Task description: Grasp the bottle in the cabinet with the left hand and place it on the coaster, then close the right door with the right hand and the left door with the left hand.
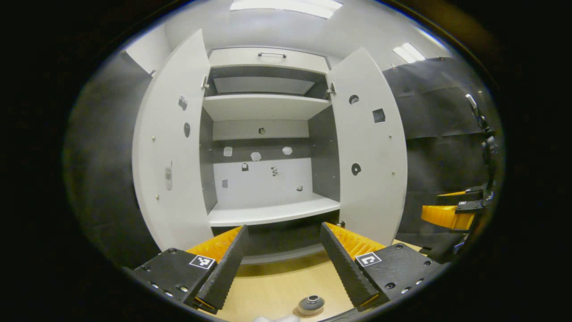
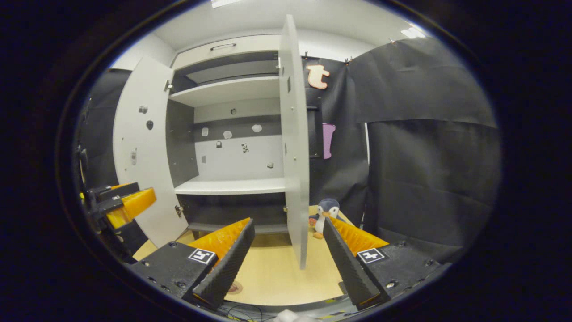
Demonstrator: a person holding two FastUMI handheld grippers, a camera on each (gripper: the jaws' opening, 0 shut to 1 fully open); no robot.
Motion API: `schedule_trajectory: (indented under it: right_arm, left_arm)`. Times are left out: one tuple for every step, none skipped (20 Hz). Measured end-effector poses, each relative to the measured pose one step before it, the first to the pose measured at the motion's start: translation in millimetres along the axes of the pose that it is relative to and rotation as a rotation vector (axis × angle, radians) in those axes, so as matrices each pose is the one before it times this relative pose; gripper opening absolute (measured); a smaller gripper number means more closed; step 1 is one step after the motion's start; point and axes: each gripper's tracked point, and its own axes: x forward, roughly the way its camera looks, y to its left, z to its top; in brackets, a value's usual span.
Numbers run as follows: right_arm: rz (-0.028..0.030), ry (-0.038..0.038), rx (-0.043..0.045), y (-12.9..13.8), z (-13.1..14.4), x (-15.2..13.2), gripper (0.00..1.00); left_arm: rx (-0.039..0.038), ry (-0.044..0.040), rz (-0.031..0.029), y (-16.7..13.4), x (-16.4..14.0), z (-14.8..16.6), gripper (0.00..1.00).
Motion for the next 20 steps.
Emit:
schedule_trajectory:
  right_arm:
    - [-0.00734, -0.00548, 0.01154, -12.94, 3.3, 4.4, 1.0]
    - [-0.00459, -0.00612, 0.00686, -14.28, 4.74, 5.15, 1.0]
    - [-0.00851, -0.00798, 0.00184, -15.58, 6.3, 7.28, 1.0]
    - [-0.00815, -0.00729, -0.00184, -17.69, 8.29, 8.65, 1.0]
    - [-0.00677, -0.00676, 0.00007, -16.54, 10.08, 9.23, 1.0]
    - [0.00445, -0.01085, 0.0055, -14.62, 10.53, 9.71, 1.0]
    - [0.00569, -0.01284, 0.00702, -12.26, 12.87, 11.08, 1.0]
    - [0.01254, -0.01205, 0.004, -9.37, 12.39, 12.04, 1.0]
    - [0.0163, -0.00737, -0.0012, -8.88, 11.38, 13.29, 1.0]
    - [0.02461, -0.0062, -0.00375, -6.33, 11.56, 12.82, 1.0]
    - [0.02667, -0.00524, -0.00752, -4.38, 10.42, 13.33, 1.0]
    - [0.03387, -0.00443, -0.00774, -2.01, 9.19, 10.55, 1.0]
    - [0.04341, -0.00488, -0.00899, 1.01, 8.81, 11.5, 1.0]
    - [0.03112, 0.00239, -0.0101, 1.22, 5.77, 9.88, 1.0]
    - [0.02983, 0.00915, -0.01076, 0.01, 3.83, 10.25, 1.0]
    - [0.03994, -0.00049, 0.00138, 2.98, 4.56, 6.49, 1.0]
    - [0.03532, -0.0017, 0.00809, 3.96, 5.28, 7.89, 1.0]
    - [0.0324, 0.00175, -0.00092, 3.07, 2.94, 7.09, 1.0]
    - [0.03337, 0.00179, -0.00284, 4.42, 3.02, 5.93, 1.0]
    - [0.03426, 0.00061, -0.00312, 6.6, 2.77, 5.45, 1.0]
  left_arm:
    - [0.00422, -0.00144, 0.0262, 5.31, -4.45, 3.83, 0.99]
    - [0.00852, 0.00049, 0.02569, 5.03, -4.66, 3.03, 0.98]
    - [0.00524, 0.00571, 0.01277, 0.87, -2.74, 0.94, 0.98]
    - [-0.00359, -0.00041, 0.00021, -4.14, -4.16, 1.86, 0.98]
    - [-0.00861, 0.00159, 0.00519, -2.45, -2.43, 1.96, 1.0]
    - [-0.01065, 0.01039, 0.02339, 0.71, -2.44, 0.14, 0.98]
    - [-0.00319, 0.00224, 0.02306, -2.58, -3.04, 1.24, 0.98]
    - [0.00079, 0.00503, 0.02528, -3.7, -3.31, 2.11, 0.98]
    - [0.00363, 0.00206, 0.03012, -1.78, -1.96, 1.43, 0.95]
    - [0.00281, 0.0036, 0.03286, -1.96, -2.24, 1.19, 0.96]
    - [0.00277, 0.00135, 0.02379, -4.22, -2.1, 0.92, 0.98]
    - [-0.00088, 0.00504, 0.00962, -7.09, -2.04, 0.3, 0.99]
    - [-0.00375, 0.00449, 0.00649, -7.33, -2.24, -0.36, 1.0]
    - [-0.00762, 0.00892, 0.01525, -4.8, -3.82, -2.35, 0.98]
    - [-0.00972, 0.00863, 0.02, -3.61, -3.61, -2.09, 0.96]
    - [-0.01282, 0.00957, 0.03067, -1.74, -4.07, -3.26, 0.97]
    - [-0.00937, 0.00314, 0.0284, -0.9, -4.4, -1.52, 0.97]
    - [-0.00788, -0.00172, 0.0309, 0.18, -3.24, -0.45, 0.97]
    - [-0.00575, 0.0007, 0.02259, -0.79, -4.31, -1.06, 0.97]
    - [-0.00353, 0.00048, 0.01965, 0.51, -4.04, -1.21, 0.98]
